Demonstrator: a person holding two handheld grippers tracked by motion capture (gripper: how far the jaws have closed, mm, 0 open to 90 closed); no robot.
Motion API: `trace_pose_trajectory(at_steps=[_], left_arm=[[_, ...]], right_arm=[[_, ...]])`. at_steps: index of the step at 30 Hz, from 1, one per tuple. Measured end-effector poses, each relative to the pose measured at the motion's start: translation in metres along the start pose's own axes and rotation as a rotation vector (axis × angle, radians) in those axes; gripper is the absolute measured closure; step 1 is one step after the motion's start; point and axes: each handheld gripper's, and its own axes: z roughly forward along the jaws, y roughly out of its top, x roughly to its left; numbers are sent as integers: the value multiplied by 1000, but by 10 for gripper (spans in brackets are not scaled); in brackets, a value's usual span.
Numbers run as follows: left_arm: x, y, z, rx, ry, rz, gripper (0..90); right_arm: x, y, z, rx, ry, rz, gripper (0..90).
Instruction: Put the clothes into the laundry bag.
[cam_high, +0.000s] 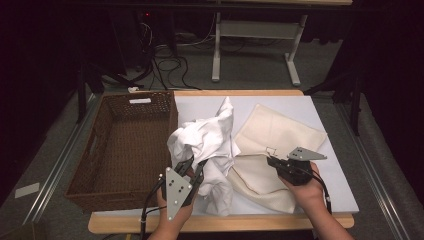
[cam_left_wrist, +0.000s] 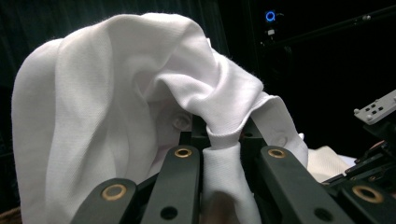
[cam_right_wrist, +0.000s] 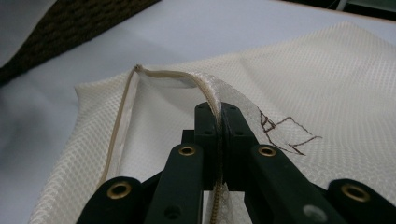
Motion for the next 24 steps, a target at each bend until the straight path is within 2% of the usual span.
trace_pose_trajectory(at_steps=[4,8,10,12,16,19,21,24], left_arm=[[-9,1,9,-8,-24,3,825],[-22,-6,4,4,-55,44,825],[-26,-8,0,-1,-55,59,825],[-29,-10,-5,-8,-77,49,825],[-35,-13,-9,-18,-107,84,825],[-37,-12,-8,-27,-118,58,825],[-39,-14,-7,-20,-133,62,825],[-47,-18,-6,-10,-154,97,825]], right_arm=[[1,10,5,-23,4,13,875],[6,5,3,-22,2,2,875],[7,2,3,-23,5,2,874],[8,1,1,-27,9,0,874],[7,3,-6,-50,8,7,874],[6,4,-9,-65,12,24,873],[5,5,-9,-78,16,26,871],[4,6,-10,-82,17,32,871]])
